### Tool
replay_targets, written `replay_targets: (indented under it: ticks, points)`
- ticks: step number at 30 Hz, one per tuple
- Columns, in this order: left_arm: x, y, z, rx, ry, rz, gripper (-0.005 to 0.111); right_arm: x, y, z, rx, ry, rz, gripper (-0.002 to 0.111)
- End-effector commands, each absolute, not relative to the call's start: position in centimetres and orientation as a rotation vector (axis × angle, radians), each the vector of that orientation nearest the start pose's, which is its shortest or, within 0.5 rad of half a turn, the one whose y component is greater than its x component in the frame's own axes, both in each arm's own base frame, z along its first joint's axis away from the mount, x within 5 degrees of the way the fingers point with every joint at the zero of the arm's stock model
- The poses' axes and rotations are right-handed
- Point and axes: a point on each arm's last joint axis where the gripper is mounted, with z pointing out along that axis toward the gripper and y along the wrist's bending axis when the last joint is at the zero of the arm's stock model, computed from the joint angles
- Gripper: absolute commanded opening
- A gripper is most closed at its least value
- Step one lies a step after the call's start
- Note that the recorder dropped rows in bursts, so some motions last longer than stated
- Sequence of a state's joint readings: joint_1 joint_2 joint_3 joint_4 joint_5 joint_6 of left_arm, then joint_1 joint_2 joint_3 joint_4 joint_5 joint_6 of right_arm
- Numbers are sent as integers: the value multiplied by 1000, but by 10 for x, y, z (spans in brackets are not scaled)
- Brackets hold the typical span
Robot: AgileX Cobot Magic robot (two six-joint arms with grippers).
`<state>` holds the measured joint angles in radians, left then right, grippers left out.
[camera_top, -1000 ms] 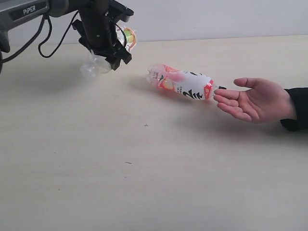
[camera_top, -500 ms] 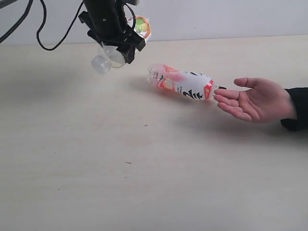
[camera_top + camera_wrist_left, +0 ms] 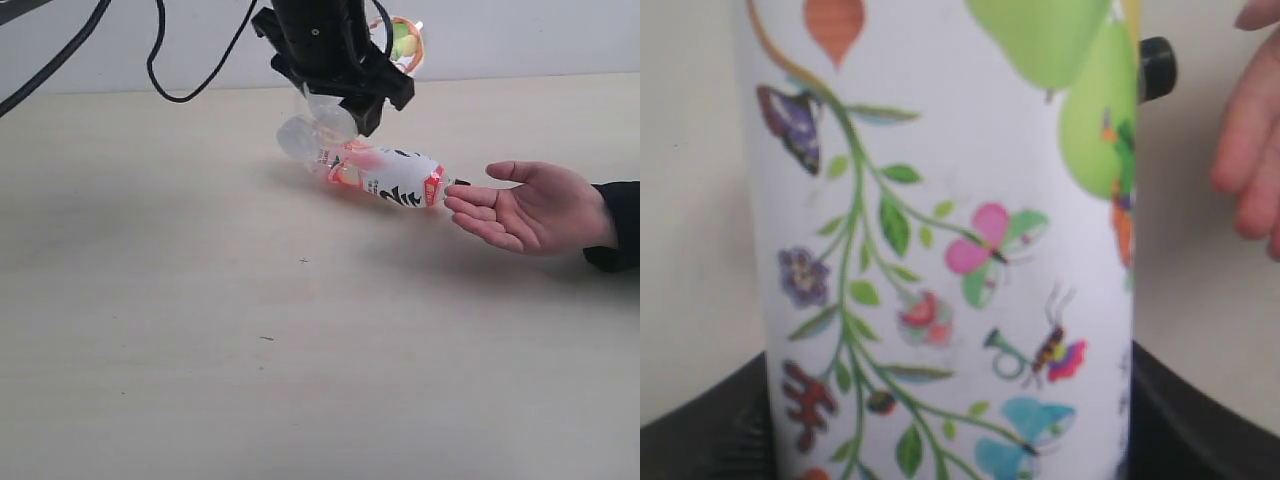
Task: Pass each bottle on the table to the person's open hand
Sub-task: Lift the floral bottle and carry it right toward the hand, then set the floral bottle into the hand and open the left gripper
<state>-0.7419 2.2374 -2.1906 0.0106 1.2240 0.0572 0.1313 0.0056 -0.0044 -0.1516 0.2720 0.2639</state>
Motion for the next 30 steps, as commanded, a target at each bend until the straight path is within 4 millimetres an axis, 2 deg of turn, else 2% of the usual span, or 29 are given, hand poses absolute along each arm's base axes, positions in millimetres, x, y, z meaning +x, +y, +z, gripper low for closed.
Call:
replay_targets:
  ticks: [1,7,12,17,23,30]
  points:
    - [337,-351,278,1039,2554,-224,0,55,4,190,12,1746,147,0]
    - [302,-381,278,984,2593,-286,0,55,4,190,12,1746,147,0]
    - [278,-401,276,839,2660,-362,0,55,4,190,12,1746,147,0]
    - [260,-426,270,679,2693,-529,0,55,4,190,12,1746,147,0]
    - [255,-448,257,482,2680,-704,0,55,4,190,12,1746,147,0]
    - [260,-465,222,317,2731,-807,0,55,4,190,12,1746,147,0]
